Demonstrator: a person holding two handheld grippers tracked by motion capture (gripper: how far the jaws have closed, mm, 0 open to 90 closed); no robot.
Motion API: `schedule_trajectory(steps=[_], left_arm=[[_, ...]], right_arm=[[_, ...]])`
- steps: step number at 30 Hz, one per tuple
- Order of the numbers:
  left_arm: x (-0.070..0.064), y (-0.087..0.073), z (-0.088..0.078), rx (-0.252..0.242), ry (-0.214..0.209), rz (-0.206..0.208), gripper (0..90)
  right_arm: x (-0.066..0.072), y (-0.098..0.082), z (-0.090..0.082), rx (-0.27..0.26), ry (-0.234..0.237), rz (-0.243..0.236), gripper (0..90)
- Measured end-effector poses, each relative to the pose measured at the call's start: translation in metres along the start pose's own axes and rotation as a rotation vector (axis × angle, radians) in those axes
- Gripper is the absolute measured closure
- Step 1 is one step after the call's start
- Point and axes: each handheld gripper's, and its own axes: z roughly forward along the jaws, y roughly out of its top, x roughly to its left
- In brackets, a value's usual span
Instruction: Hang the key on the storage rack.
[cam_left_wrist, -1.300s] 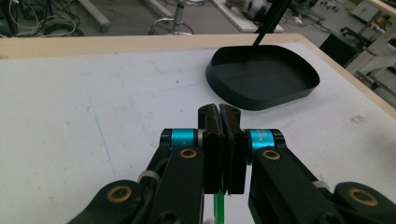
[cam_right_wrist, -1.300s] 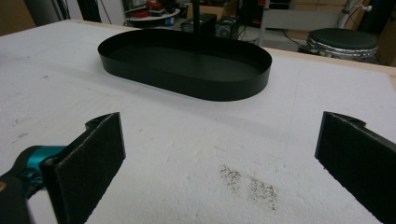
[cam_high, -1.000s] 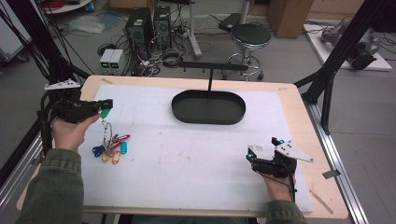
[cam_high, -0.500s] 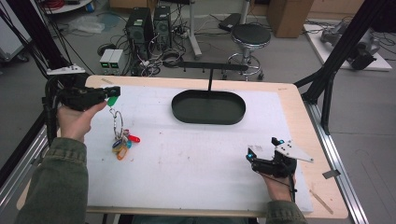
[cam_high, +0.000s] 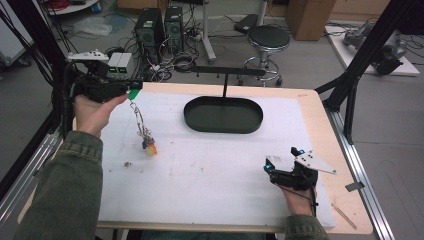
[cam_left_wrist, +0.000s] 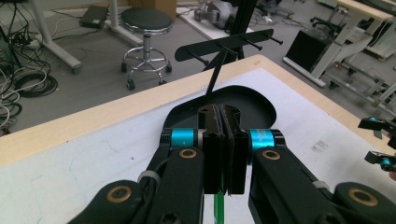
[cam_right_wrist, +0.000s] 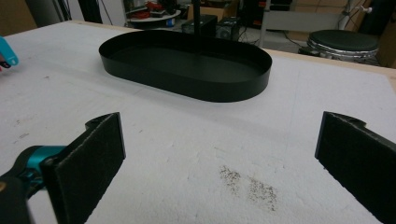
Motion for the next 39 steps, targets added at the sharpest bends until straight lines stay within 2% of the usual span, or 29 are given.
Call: schedule_trajectory(steps=[8,11,16,24,28,36,39], left_arm=[[-0.01,0.017,0.012,-0.006,-0.02,0.025,87.8],[-0.012,0.022,0.021,-0.005,-0.022,0.026,87.8],[-0.019,0.031,0.036,0.012,-0.017,0.05,87.8],[-0.028,0.041,0.055,0.011,-0.041,0.055,87.8],[-0.031,0.049,0.063,0.0,-0.051,0.059,87.8],[-0.038,0.061,0.079,-0.013,-0.063,0.075,87.8],[-0.038,0.064,0.082,-0.033,-0.066,0.067,87.8]], right_arm=[[-0.001,0.0,-0.001,-0.002,-0.004,0.0,0.5],[-0.001,0.0,-0.002,-0.006,-0.002,0.009,0.5],[-0.002,0.0,-0.002,-0.014,0.003,0.008,0.5],[-0.004,0.0,-0.001,-0.021,0.008,0.012,0.5],[-0.004,0.0,-0.002,-0.018,0.003,0.023,0.5],[-0.002,0.0,-0.002,-0.014,0.009,-0.001,0.5],[-0.004,-0.001,-0.002,-0.014,0.007,0.002,0.5]])
